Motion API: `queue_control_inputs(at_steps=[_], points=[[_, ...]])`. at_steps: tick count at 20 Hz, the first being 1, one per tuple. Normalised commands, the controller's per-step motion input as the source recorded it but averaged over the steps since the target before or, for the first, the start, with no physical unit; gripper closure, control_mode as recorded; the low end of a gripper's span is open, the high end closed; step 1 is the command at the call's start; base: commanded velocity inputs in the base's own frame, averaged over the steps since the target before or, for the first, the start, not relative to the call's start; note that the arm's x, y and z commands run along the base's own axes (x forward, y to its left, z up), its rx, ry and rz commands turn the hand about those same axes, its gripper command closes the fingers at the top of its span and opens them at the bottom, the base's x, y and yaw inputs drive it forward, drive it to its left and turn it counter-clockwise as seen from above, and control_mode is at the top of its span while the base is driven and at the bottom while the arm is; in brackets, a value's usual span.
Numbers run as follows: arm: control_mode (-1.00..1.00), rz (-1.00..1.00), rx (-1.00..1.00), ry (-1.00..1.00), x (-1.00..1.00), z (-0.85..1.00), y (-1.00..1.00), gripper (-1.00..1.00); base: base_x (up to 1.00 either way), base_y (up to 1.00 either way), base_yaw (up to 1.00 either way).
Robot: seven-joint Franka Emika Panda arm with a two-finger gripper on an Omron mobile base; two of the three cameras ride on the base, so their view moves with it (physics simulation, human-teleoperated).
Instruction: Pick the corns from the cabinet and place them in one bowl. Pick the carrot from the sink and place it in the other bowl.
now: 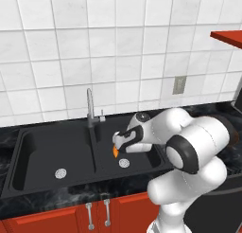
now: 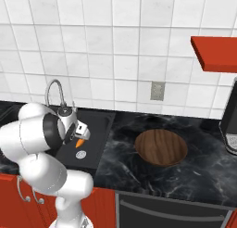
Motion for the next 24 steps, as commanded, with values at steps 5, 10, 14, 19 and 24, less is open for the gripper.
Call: queue_control_inputs(at_steps=[5, 10, 14, 19, 24], points=[[-1.0, 0.0, 0.0, 0.03, 0.39, 0.0, 0.0, -1.0, 0.0, 0.0, 0.0], [-1.0, 0.0, 0.0, 0.02, 0.48, 0.0, 0.0, -1.0, 0.0, 0.0, 0.0], [-1.0, 0.0, 0.0, 0.0, 0.32, -0.09, 0.0, -1.0, 0.0, 0.0, 0.0], [-1.0, 0.0, 0.0, 0.0, 0.05, -0.17, 0.0, -1.0, 0.0, 0.0, 0.0], [-1.0, 0.0, 0.0, 0.0, 0.05, -0.24, 0.07, -1.0, 0.0, 0.0, 0.0]])
